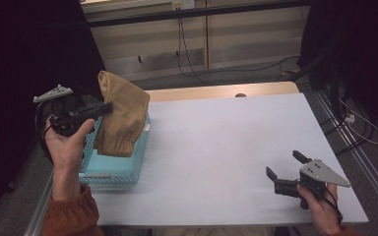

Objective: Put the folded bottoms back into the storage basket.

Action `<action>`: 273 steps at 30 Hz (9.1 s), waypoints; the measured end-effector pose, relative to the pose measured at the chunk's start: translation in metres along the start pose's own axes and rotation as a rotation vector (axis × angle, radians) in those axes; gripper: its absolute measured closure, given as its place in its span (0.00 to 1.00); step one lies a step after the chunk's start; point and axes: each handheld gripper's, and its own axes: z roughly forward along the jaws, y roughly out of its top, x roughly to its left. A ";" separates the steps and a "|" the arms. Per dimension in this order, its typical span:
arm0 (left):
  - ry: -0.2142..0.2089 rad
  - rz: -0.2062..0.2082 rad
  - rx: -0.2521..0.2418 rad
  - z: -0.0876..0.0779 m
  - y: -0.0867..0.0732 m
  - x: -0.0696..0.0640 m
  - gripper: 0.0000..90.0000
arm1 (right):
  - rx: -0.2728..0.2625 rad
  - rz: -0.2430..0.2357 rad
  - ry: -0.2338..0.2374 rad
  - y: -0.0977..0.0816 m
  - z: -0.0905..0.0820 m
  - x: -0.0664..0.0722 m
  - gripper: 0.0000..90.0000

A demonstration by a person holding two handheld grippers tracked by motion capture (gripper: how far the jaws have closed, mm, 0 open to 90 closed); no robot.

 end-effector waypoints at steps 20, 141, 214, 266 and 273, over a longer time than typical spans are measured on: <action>0.040 -0.069 0.062 0.014 -0.020 0.037 0.96 | 0.003 -0.005 0.000 0.000 0.000 0.000 0.00; 0.207 -0.174 0.302 0.075 -0.095 0.120 0.95 | 0.018 -0.006 0.016 -0.001 0.002 0.001 0.00; 0.376 -0.159 0.444 0.090 -0.119 0.139 0.80 | 0.020 -0.013 0.027 -0.002 0.002 0.002 0.00; 0.284 -0.181 0.213 0.072 -0.102 0.134 0.08 | 0.016 -0.009 0.038 -0.001 0.004 0.002 0.00; 0.213 -0.153 0.099 0.056 -0.100 0.132 0.06 | 0.018 -0.004 0.042 -0.001 0.004 0.002 0.00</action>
